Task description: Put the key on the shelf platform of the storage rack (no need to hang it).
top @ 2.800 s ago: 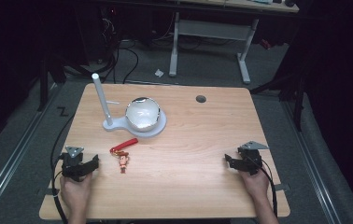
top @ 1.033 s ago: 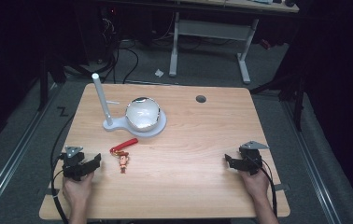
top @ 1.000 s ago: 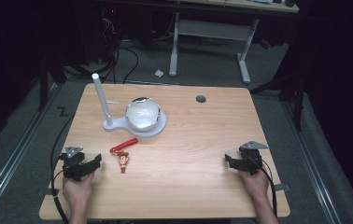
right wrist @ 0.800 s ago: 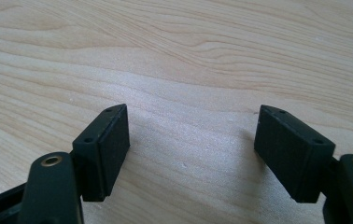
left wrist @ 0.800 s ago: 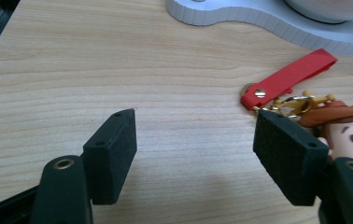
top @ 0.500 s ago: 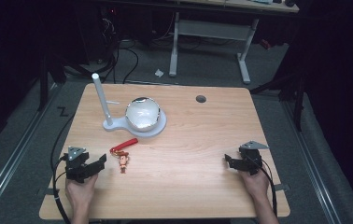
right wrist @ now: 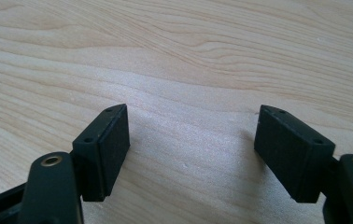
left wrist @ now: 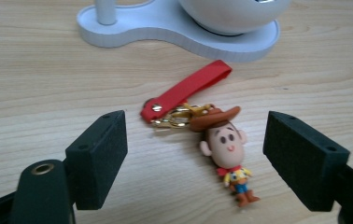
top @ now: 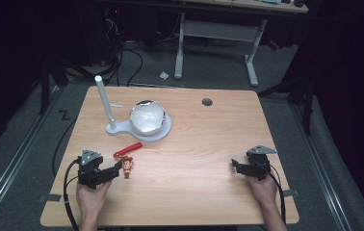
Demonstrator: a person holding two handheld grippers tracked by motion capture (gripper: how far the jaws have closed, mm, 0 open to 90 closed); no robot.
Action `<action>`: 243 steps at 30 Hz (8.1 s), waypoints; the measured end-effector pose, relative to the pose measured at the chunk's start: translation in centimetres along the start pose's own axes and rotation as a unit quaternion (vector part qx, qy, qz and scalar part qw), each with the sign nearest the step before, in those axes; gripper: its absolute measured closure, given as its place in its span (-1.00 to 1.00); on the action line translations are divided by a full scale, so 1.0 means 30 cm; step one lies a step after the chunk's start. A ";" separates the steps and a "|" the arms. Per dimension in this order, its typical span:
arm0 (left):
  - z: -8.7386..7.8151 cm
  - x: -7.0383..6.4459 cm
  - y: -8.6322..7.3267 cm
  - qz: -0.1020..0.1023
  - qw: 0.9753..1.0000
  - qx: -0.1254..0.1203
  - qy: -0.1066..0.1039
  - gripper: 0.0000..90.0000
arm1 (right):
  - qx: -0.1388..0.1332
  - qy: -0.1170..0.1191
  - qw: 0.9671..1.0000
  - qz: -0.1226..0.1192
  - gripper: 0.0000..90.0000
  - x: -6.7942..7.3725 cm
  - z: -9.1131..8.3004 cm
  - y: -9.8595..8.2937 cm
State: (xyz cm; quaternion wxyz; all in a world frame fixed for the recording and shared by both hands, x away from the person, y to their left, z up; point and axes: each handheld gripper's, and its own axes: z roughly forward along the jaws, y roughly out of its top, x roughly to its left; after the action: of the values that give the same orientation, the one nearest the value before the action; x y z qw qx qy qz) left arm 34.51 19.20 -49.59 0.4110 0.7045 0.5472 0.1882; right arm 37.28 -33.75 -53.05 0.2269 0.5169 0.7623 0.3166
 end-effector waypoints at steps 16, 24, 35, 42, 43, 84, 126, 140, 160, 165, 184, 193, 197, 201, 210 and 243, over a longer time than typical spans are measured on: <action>0.088 -0.093 -0.010 0.032 0.998 0.046 0.029 -0.53 | 0.000 0.000 1.000 0.000 -0.41 0.000 0.000 0.000; 0.135 -0.098 -0.013 0.037 0.996 0.068 0.040 -0.51 | 0.000 0.001 1.000 0.000 -0.41 0.000 0.000 0.000; 0.175 -0.095 -0.018 0.038 0.995 0.079 0.054 -0.35 | 0.000 0.001 1.000 0.000 -0.41 0.000 0.000 0.000; 0.183 -0.094 -0.017 0.036 0.995 0.075 0.059 -0.15 | 0.000 0.000 1.000 0.000 -0.41 0.000 0.000 0.000; 0.183 -0.092 -0.016 0.035 0.995 0.074 0.058 -0.11 | 0.000 0.001 1.000 0.001 -0.41 0.001 0.000 0.000; 0.065 -0.124 0.127 0.078 0.996 0.039 0.020 0.07 | 0.000 0.001 1.000 0.000 -0.41 0.001 0.000 0.000; -0.125 -0.143 0.426 0.072 0.994 -0.012 -0.087 0.07 | 0.000 0.001 1.000 0.000 -0.41 0.000 0.000 0.000; -0.133 -0.167 0.537 0.090 0.992 -0.019 -0.092 0.07 | 0.000 0.001 1.000 0.000 -0.41 0.000 0.000 0.000; 0.011 -0.225 0.668 0.098 0.989 -0.015 -0.107 0.07 | 0.000 0.002 1.000 -0.001 -0.41 0.001 0.000 0.000; 0.040 -0.224 0.672 0.100 0.990 -0.013 -0.099 0.07 | 0.000 0.002 1.000 -0.001 -0.41 0.001 0.000 0.000; 0.180 -0.214 0.634 0.114 0.991 0.017 -0.068 0.07 | 0.000 0.002 1.000 -0.001 -0.41 0.001 0.000 0.000; 0.235 -0.208 0.602 0.111 0.992 0.025 -0.062 0.06 | 0.000 0.002 1.000 -0.001 -0.41 0.001 0.000 0.000; 0.257 -0.203 0.588 0.111 0.992 0.030 -0.054 0.06 | 0.000 0.002 1.000 -0.001 -0.41 0.001 0.000 0.000; 0.276 -0.191 0.570 0.104 0.993 0.031 -0.052 0.06 | 0.000 0.002 1.000 -0.001 -0.41 0.001 0.000 0.000; 0.334 -0.165 0.541 0.093 0.994 0.041 -0.038 0.06 | 0.000 0.002 1.000 -0.001 -0.41 0.001 0.000 0.000; 0.432 -0.099 0.499 0.078 0.995 0.063 0.002 -0.02 | 0.001 0.002 1.000 0.000 -0.41 0.002 -0.001 -0.001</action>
State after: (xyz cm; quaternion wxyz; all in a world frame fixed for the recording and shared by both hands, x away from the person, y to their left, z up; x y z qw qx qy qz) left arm 52.02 10.65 -44.95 0.3492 0.7688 0.5024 0.1860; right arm 37.22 -33.70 -53.04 0.2254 0.5163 0.7630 0.3170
